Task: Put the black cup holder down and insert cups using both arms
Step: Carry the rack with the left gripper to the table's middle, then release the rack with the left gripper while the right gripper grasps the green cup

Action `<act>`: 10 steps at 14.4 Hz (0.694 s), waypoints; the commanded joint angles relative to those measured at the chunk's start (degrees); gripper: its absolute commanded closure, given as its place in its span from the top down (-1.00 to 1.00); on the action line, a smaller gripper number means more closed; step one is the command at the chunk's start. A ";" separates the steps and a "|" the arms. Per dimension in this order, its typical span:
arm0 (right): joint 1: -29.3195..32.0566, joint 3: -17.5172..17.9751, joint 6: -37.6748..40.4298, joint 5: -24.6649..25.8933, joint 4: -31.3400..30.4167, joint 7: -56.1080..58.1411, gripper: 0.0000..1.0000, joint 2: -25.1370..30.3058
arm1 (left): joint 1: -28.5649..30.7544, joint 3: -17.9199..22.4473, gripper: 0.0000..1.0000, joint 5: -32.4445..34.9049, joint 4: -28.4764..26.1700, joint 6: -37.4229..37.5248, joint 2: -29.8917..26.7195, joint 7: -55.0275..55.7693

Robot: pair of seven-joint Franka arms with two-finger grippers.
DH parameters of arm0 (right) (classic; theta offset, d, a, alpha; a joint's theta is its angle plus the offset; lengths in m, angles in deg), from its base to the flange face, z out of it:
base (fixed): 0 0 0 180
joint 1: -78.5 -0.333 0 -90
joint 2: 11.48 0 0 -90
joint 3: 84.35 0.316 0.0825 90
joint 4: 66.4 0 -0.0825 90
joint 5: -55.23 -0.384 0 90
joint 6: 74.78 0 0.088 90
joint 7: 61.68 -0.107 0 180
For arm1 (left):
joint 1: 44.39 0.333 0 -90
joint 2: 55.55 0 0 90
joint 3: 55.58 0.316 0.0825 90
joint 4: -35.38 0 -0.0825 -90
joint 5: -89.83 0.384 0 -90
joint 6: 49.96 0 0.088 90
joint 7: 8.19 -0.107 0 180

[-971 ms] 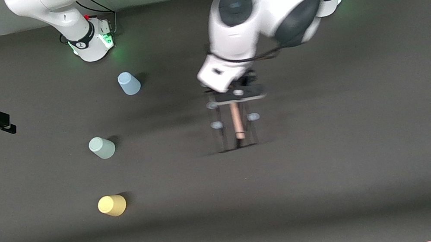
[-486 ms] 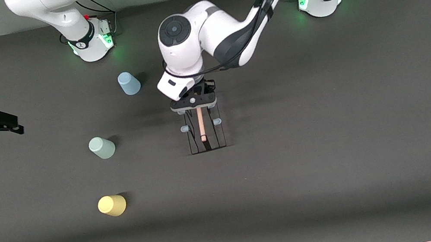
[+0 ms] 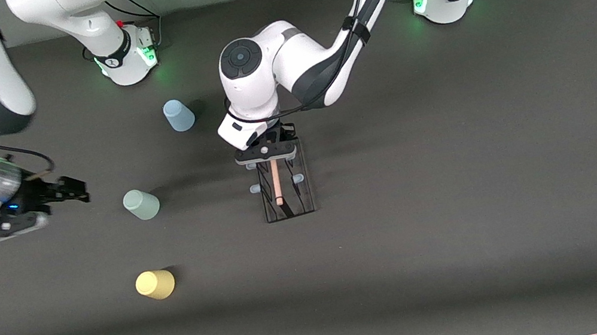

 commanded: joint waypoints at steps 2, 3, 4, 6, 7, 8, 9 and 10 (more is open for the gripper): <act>-1.33 -0.05 -10.84 -0.64 -8.55 -0.20 1.00 -1.57 | -1.09 1.04 0.97 1.20 1.58 0.20 0.29 1.21; -1.33 0.03 -11.11 -0.73 -8.82 -0.20 1.00 -2.63 | -1.00 1.04 1.00 1.11 1.58 0.47 -0.06 1.30; -1.33 0.03 -11.90 -0.73 -9.17 -0.29 1.00 -3.68 | -0.74 1.04 1.00 1.11 1.66 0.65 -0.41 1.21; -1.59 0.21 -15.22 -0.73 -11.01 -0.29 1.00 -5.27 | 0.05 1.30 1.00 1.02 1.66 3.79 -3.12 0.87; -1.60 0.30 -17.51 -0.73 -12.15 -0.29 1.00 -6.32 | 1.45 1.30 1.00 0.50 1.66 6.25 -5.40 0.25; -1.60 0.65 -19.62 -0.73 -13.03 -0.55 1.00 -7.20 | 3.03 1.04 1.00 -0.03 1.40 8.36 -7.78 -0.88; -1.60 0.65 -21.46 -1.77 -13.82 -0.82 1.00 -8.16 | 4.52 1.04 1.00 -1.51 0.71 10.56 -10.06 -2.64; -1.68 1.26 -22.70 -5.09 -14.18 -0.47 1.00 -9.39 | 6.36 1.04 1.00 -3.01 -0.52 12.32 -12.87 -4.48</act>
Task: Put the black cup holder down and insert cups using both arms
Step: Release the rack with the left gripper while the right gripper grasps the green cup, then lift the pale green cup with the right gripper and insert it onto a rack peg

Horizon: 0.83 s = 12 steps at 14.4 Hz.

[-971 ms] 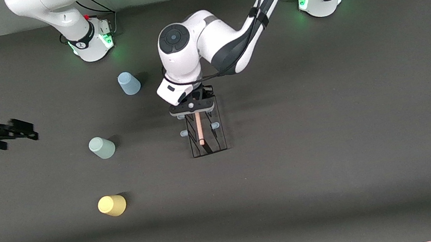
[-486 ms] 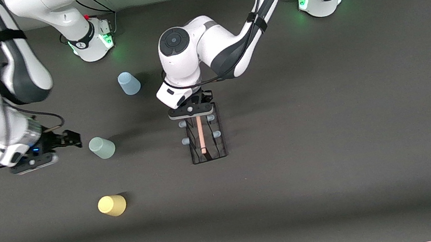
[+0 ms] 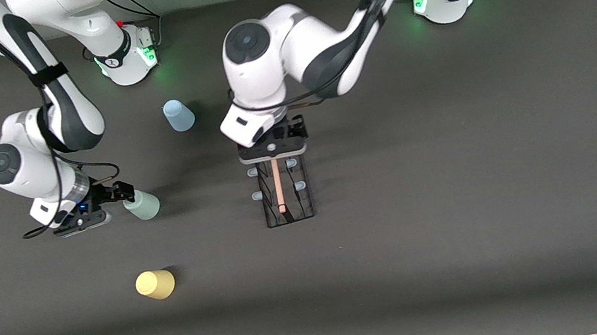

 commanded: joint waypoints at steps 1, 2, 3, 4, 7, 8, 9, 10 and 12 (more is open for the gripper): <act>-0.47 1.93 -3.68 -5.15 -1.34 -0.25 1.00 -2.80 | 5.41 -0.10 1.00 -3.34 -5.62 5.79 -10.14 -5.95; -0.47 2.29 -4.03 -5.16 -1.35 -0.25 1.00 -3.59 | 7.78 -0.10 1.00 -4.04 -8.78 7.20 -14.18 -8.59; -0.47 2.30 -4.47 -5.16 -1.35 -0.16 1.00 -4.03 | 10.15 -0.01 1.00 -4.57 -12.81 8.00 -18.48 -11.66; -0.47 2.30 -4.73 -5.16 -1.35 -0.07 0.98 -4.47 | 12.87 -0.01 1.00 -4.66 -17.21 8.18 -23.14 -14.91; -0.47 2.39 -4.13 -5.16 -1.35 0.19 0.02 -4.74 | 20.78 0.34 1.00 -4.84 -25.67 9.92 -32.30 -25.02; -0.39 2.30 -3.95 -5.16 -1.26 0.19 -0.20 -4.65 | 23.68 0.43 1.00 -4.84 -26.03 11.85 -33.46 -28.97; -0.39 2.30 -3.86 -5.16 -1.26 0.19 -0.32 -4.48 | 27.28 0.43 1.00 -4.84 -26.04 14.05 -34.16 -33.70; -0.39 2.39 -3.86 -5.16 -1.17 -0.07 -0.40 -3.95 | 30.79 0.43 1.00 -4.93 -26.04 15.98 -34.87 -38.36; -0.39 2.82 0.41 -5.51 0.14 -0.86 -0.52 -1.41 | 36.95 0.52 1.00 -4.84 -26.13 18.02 -36.54 -45.41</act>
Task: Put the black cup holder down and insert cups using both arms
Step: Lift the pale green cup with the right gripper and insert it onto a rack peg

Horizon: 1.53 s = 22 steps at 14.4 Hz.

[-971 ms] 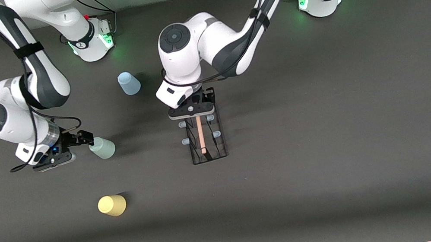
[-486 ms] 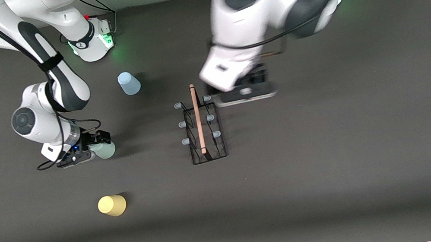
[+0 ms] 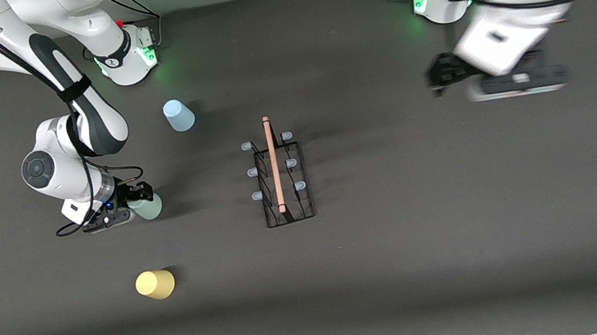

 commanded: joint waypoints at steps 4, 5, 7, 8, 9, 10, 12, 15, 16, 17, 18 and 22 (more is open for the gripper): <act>-0.15 0.42 22.79 -2.93 13.29 -2.61 -0.64 5.50 | 12.33 -0.58 1.00 -0.48 -1.80 1.77 -3.26 -11.98; -0.15 0.51 25.62 -3.46 16.03 -3.93 -0.64 5.50 | 12.77 -0.40 1.00 0.04 -1.63 1.51 -3.17 -12.07; -0.15 1.91 28.89 -4.08 19.99 -7.09 -0.64 5.50 | 13.31 -0.05 1.00 0.75 -1.27 1.24 -3.09 -12.16; -0.15 3.31 29.51 -5.65 21.40 -9.80 -0.64 5.50 | 12.78 0.47 1.00 1.36 -0.75 1.33 -2.91 -12.16; -0.15 4.54 29.61 -6.71 22.81 -12.53 -0.64 5.50 | 12.61 0.56 1.00 2.41 -0.48 1.51 -2.74 -12.16; -0.15 6.03 29.87 -6.80 23.78 -15.25 -0.66 5.59 | 12.34 0.48 1.00 3.03 -0.22 1.68 -2.73 -12.16; -0.24 10.59 33.02 -6.72 24.66 -20.87 -0.69 6.02 | 11.20 0.91 1.00 3.30 0.05 1.95 -2.65 -12.24; -0.24 18.94 33.13 -5.75 24.75 -33.78 -0.69 6.64 | 10.32 1.80 1.00 4.53 -0.04 1.95 -2.65 -12.42; -0.33 21.23 32.78 -5.58 24.75 -37.22 -0.69 6.64 | 10.58 1.80 1.00 4.79 -0.04 2.03 -2.65 -13.47; -0.33 23.34 31.99 -5.49 24.75 -40.04 -0.69 6.64 | 10.76 1.80 1.00 4.79 -0.04 2.03 -2.65 -13.91; -0.33 24.76 30.76 -5.23 24.67 -41.89 -0.69 6.55 | 10.84 1.80 1.00 4.79 -0.04 2.03 -2.82 -14.00; -2.78 25.65 25.76 -5.14 24.40 -45.67 -0.70 5.33 | 10.76 1.71 1.00 4.79 -0.04 2.47 -2.65 -14.00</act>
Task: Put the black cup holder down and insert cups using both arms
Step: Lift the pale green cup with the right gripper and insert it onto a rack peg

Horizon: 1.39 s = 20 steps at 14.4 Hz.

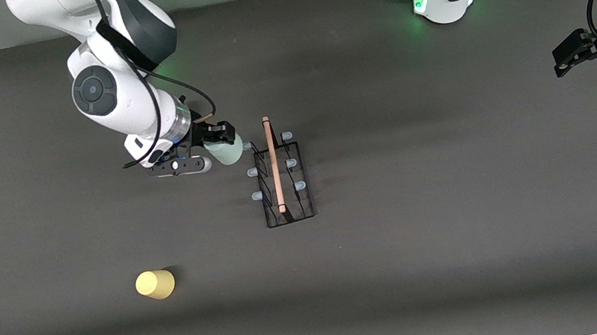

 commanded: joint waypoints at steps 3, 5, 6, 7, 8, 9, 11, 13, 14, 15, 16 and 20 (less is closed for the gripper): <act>-2.83 1.27 -5.90 2.04 0.08 -6.05 -0.70 -1.61 | -1.01 0.66 1.00 0.72 0.00 0.79 -0.61 -0.83; -2.92 2.14 -6.69 2.31 -0.01 -6.14 -0.70 -2.04 | -1.19 0.66 1.00 0.81 -0.09 0.96 -0.53 -0.92; -2.92 2.15 -6.69 2.31 -0.18 -6.14 -0.70 -2.22 | -1.02 0.58 1.00 0.72 -0.09 0.96 -0.18 -0.83; -2.83 2.15 -6.69 2.83 -0.70 -5.88 -0.70 -2.31 | -1.01 0.57 1.00 0.72 0.00 0.96 0.00 -0.83; -2.66 2.06 -6.09 4.23 -1.23 -5.35 -0.70 -2.31 | -1.01 0.57 1.00 0.72 0.00 0.96 0.00 -0.83; -2.57 2.06 -5.64 6.50 -2.37 -5.17 -0.70 -2.22 | -1.01 0.57 1.00 0.64 0.09 0.96 -0.08 -0.83; -2.83 2.15 -6.34 8.28 -3.96 -5.96 -0.70 -2.57 | -1.45 0.49 1.00 0.64 0.62 0.96 -0.08 -0.83; -2.83 2.15 -7.13 8.20 -4.14 -6.23 -0.71 -2.93 | -1.54 0.49 1.00 0.64 0.62 0.96 -0.08 -0.83; -2.83 2.15 -7.66 7.94 -4.14 -6.23 -0.71 -3.01 | -1.45 0.49 1.00 0.64 0.70 0.96 -0.08 -0.92; -2.83 2.15 -8.62 7.85 -4.22 -6.31 -0.71 -3.19 | -1.37 0.49 1.00 0.64 0.62 0.96 -0.08 -0.83; -2.83 2.15 -9.32 7.76 -4.22 -6.31 -0.71 -3.54 | -1.45 0.49 1.00 0.64 0.62 0.96 0.00 -0.83; -2.83 2.15 -9.95 7.67 -4.22 -6.40 0.30 -4.07 | -1.45 0.49 1.00 0.64 0.71 0.96 -0.08 -0.83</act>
